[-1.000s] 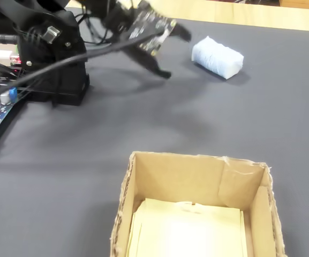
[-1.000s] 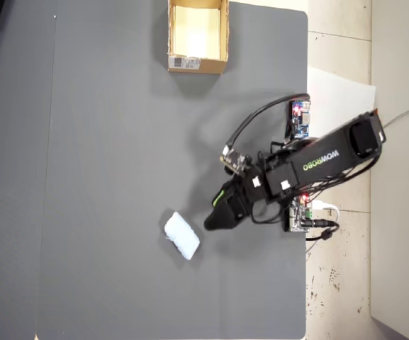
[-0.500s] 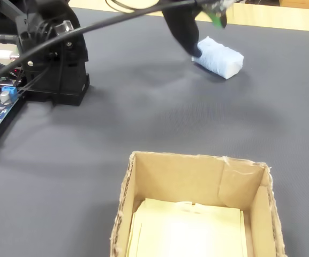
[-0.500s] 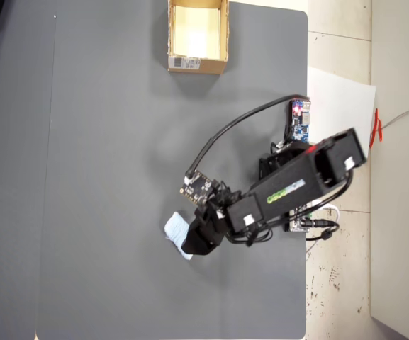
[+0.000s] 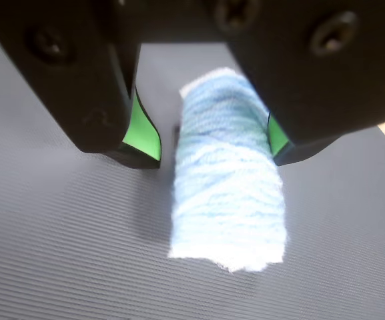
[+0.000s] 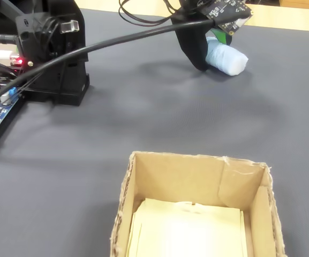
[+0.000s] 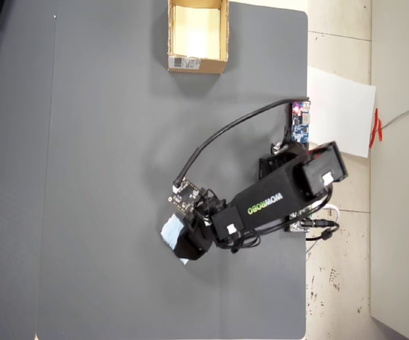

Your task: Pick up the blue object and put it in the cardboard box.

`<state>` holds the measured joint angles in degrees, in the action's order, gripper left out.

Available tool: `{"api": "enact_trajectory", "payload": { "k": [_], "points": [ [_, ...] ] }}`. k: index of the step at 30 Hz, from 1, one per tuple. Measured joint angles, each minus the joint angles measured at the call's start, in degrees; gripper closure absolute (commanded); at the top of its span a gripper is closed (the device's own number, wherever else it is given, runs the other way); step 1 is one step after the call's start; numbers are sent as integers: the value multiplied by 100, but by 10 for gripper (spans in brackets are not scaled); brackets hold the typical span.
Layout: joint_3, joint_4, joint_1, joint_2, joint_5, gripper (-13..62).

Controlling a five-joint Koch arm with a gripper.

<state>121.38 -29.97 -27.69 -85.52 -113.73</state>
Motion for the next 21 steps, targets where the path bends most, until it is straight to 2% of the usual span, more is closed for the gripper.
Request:
{"api": "enact_trajectory", "payload": {
  "k": [6, 14, 21],
  "points": [
    [18, 229, 0, 35, -9, 452],
    [158, 422, -9, -141, -9, 452],
    [562, 677, 308, -958, -18, 452]
  ]
}}
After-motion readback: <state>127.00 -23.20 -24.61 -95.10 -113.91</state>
